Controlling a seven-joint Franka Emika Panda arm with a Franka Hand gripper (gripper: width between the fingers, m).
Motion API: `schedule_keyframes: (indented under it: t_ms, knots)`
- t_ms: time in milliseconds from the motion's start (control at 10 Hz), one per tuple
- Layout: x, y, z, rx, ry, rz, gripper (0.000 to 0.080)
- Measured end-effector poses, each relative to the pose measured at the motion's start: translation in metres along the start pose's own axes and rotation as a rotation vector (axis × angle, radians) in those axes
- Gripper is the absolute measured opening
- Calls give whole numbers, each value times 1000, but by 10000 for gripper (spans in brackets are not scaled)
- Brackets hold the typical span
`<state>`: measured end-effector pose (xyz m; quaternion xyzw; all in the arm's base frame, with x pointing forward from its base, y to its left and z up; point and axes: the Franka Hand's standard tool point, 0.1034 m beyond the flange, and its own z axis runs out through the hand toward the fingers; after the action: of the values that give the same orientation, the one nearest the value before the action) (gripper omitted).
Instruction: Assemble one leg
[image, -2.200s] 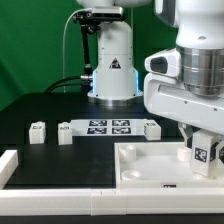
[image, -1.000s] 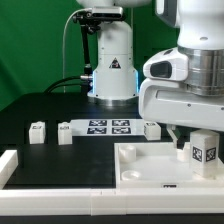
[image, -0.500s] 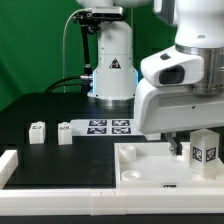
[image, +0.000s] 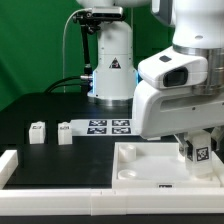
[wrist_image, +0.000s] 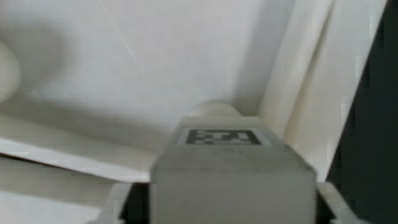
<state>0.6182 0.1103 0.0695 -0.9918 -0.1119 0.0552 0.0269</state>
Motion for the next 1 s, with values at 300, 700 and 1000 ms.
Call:
schedule_keyframes:
  t_ms: [300,700,1000]
  knots:
    - [0,-1,0,12,2,219,292]
    - [2,-7,2,22,-3,819,293]
    - [3,-8,2,26,-6,1134,293]
